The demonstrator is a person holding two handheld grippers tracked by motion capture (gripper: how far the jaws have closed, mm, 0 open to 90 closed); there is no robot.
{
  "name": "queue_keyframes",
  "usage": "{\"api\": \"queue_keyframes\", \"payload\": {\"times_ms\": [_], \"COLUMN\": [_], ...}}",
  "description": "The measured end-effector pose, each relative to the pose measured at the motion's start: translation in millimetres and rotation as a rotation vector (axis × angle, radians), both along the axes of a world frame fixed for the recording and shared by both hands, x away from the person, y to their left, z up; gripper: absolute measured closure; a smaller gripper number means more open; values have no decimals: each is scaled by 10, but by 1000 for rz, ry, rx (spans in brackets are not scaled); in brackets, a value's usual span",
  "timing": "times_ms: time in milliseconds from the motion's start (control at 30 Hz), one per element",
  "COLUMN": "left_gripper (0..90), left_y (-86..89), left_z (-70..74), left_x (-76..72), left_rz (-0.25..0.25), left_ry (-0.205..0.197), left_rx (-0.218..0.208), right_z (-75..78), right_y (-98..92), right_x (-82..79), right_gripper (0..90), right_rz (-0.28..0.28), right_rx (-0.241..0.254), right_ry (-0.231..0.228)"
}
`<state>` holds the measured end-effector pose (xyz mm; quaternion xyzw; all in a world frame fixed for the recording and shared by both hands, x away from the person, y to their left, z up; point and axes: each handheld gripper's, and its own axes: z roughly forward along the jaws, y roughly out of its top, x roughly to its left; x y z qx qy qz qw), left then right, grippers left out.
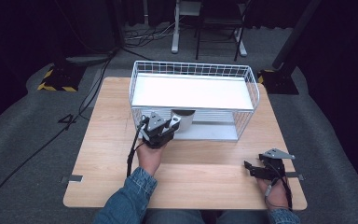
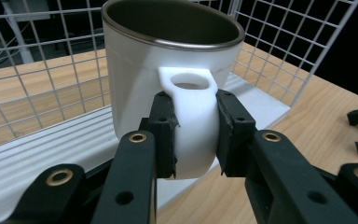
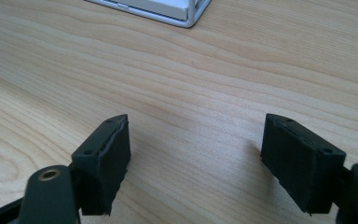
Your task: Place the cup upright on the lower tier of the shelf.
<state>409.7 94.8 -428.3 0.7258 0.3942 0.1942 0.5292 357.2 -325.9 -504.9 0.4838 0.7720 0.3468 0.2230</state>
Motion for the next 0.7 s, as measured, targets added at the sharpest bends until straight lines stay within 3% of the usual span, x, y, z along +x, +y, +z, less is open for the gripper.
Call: {"api": "queue_keyframes", "payload": {"times_ms": [267,700], "left_gripper": [712,711], "left_y": [48,71], "left_z": [-118,-226], "left_x": [109,208], "left_rz": [34,45], "left_ry": [4,22], "left_rx": [1,18], "right_z": [-1,0], "right_y": [-2,-2], "right_x": [1,1], "right_gripper": [242,242], "right_rz": [-3,-3], "right_rx": [-1,-1], "right_ry": [-1,-1]}}
